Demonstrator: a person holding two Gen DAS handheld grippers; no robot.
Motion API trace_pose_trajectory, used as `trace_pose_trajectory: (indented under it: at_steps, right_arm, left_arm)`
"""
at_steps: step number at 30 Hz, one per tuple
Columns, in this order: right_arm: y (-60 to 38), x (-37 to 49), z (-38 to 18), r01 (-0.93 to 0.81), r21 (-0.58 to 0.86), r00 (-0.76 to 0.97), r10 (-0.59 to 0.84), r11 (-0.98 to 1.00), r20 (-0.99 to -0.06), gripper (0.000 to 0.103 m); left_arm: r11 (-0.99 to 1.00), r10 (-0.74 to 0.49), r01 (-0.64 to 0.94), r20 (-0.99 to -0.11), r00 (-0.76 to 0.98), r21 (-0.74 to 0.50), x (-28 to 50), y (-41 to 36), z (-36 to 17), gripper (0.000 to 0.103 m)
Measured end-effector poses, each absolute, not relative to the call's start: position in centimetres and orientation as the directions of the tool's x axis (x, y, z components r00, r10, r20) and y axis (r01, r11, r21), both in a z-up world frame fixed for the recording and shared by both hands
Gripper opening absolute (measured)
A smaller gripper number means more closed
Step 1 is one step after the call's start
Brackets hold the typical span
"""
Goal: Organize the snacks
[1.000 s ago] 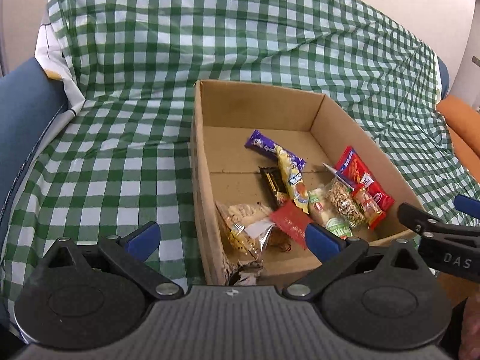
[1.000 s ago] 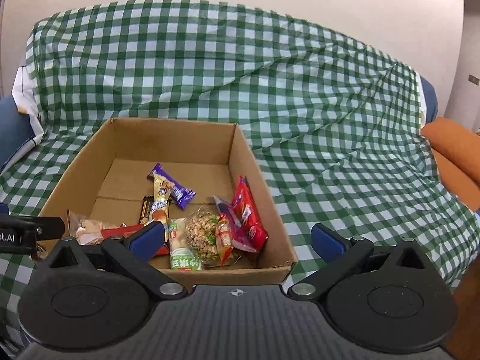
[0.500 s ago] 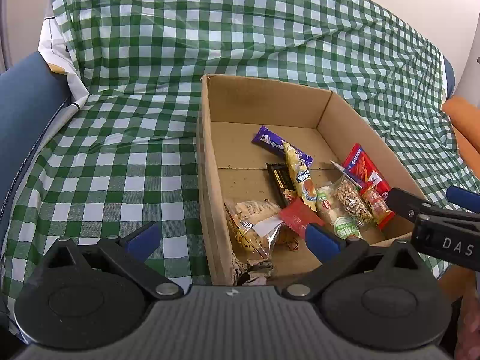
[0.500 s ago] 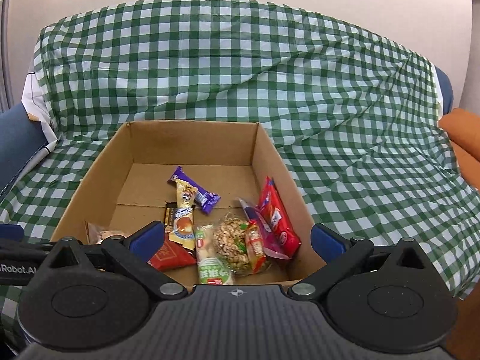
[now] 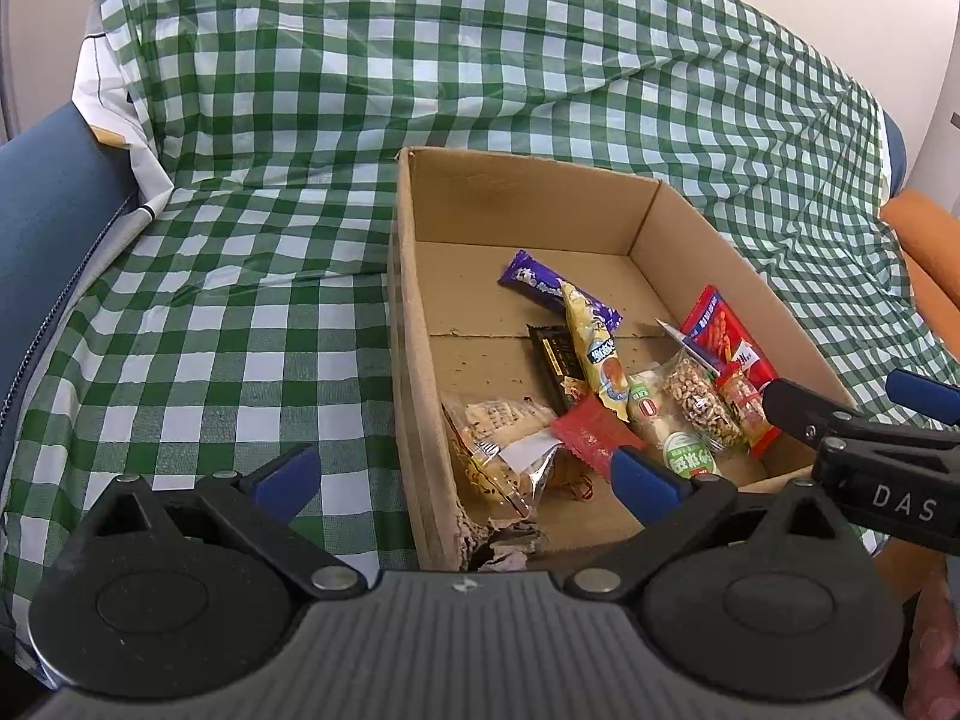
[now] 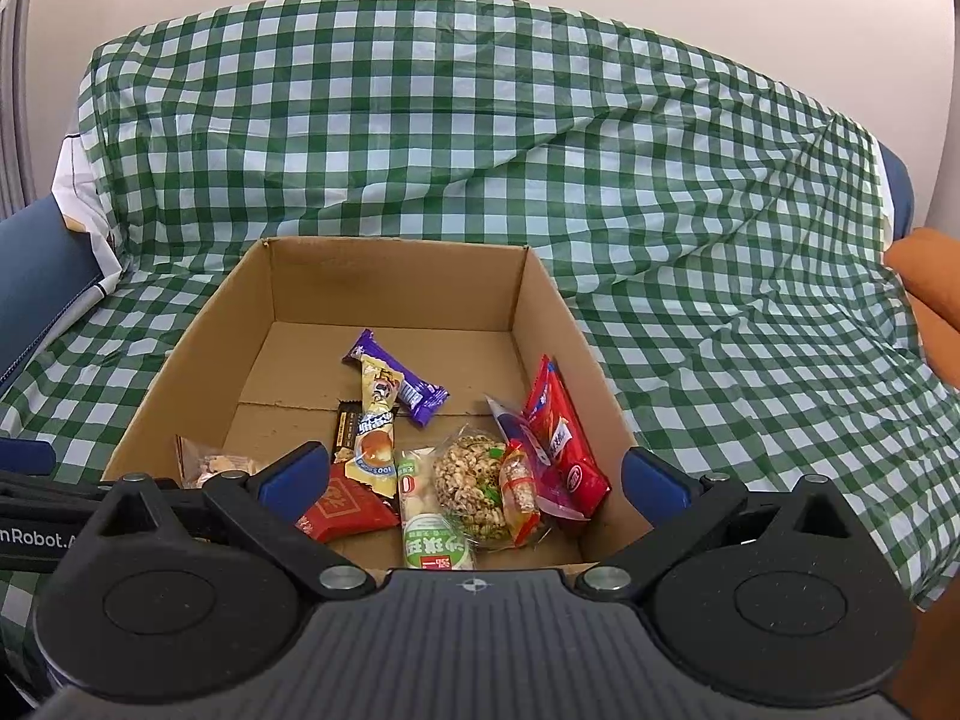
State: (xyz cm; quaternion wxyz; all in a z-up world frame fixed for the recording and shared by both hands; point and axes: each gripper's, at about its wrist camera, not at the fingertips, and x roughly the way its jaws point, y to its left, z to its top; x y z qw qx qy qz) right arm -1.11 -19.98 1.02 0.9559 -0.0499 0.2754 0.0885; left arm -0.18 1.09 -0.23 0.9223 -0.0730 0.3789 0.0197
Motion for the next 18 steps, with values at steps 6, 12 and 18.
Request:
trace_pose_trajectory:
  at_steps: [6, 12, 18]
  right_arm:
    - [-19.76, -1.06, 0.96, -0.205, -0.061, 0.833, 0.142, 0.977, -0.534, 0.102]
    - [-19.66, -1.07, 0.96, -0.204, -0.061, 0.835, 0.142, 0.977, -0.531, 0.102]
    - [-19.76, -1.04, 0.97, -0.205, -0.062, 0.835, 0.141, 0.977, -0.532, 0.102]
  left_arm:
    - [0.988, -0.019, -0.093, -0.703, 0.711, -0.12, -0.24, 1.23, -0.21, 0.103]
    - [0.988, -0.019, -0.093, -0.704, 0.71, -0.121, -0.21, 1.2, -0.2, 0.103]
    - [0.988, -0.014, -0.097, -0.704, 0.71, -0.117, -0.2, 1.17, -0.26, 0.103]
